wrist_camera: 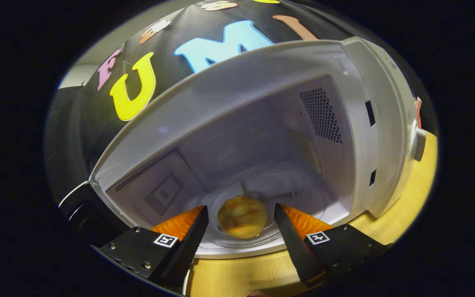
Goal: Open the microwave, put the food inside, and close the microwave door.
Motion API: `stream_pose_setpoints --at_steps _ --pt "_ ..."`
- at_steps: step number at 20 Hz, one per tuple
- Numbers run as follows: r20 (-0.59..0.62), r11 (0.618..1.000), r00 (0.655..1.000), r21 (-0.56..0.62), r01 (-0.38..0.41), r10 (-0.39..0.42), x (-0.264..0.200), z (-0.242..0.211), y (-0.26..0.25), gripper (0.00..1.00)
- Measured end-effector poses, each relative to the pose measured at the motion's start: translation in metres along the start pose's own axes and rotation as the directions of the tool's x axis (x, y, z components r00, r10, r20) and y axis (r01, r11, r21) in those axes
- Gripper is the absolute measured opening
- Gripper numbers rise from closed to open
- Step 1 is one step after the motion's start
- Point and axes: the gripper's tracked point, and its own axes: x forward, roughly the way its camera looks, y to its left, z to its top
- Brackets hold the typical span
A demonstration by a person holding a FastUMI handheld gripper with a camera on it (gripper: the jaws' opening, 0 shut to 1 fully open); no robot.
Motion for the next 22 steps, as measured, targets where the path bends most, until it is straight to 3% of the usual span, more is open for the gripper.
stream_pose_setpoints --at_steps 11,22 --pt "0.097 0.971 0.993 -0.237 -0.044 0.068 -0.155 0.044 0.037 0.97" --pt "0.175 0.941 0.972 -0.325 -0.092 0.155 -0.293 0.053 0.090 0.97"
